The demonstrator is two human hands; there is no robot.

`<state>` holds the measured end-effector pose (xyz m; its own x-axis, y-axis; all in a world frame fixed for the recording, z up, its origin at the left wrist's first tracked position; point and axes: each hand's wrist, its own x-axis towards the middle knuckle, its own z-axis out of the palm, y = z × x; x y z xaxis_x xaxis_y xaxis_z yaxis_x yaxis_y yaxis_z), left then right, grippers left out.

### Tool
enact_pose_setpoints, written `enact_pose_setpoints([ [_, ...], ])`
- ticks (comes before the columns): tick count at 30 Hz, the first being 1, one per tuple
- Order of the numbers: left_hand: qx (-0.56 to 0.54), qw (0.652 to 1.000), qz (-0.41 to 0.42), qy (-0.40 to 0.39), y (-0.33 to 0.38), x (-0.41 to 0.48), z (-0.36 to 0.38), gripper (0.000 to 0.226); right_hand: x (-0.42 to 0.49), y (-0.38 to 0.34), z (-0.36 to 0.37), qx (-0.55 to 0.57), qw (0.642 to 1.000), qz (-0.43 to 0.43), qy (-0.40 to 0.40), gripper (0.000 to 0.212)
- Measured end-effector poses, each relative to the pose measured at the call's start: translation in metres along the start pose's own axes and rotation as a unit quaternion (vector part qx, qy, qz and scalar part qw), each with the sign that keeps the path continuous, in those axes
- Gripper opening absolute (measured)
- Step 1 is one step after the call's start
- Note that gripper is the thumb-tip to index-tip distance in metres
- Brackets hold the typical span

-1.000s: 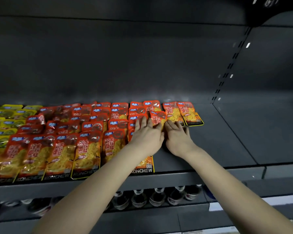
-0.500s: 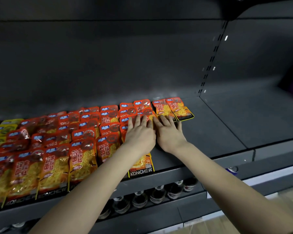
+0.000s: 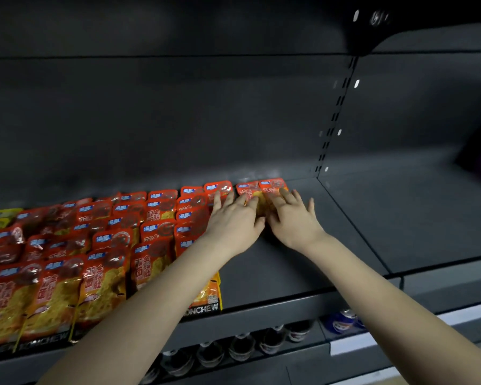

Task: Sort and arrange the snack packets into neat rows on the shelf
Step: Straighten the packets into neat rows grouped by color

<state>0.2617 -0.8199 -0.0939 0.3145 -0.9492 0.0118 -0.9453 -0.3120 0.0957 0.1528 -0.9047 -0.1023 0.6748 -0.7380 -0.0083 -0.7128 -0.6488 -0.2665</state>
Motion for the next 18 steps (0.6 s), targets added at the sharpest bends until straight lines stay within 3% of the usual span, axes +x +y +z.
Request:
enact_pose_setpoints([
  [9,0.019,0.997,-0.036,-0.063,0.043,0.035,0.011,0.055,0.013,0.061,-0.012,0.022,0.998,0.019,-0.052,0.056],
  [18,-0.02,0.993,-0.093,-0.064,0.062,0.041,0.022,0.059,0.015,0.075,-0.004,0.053,0.994,-0.037,-0.082,0.054],
])
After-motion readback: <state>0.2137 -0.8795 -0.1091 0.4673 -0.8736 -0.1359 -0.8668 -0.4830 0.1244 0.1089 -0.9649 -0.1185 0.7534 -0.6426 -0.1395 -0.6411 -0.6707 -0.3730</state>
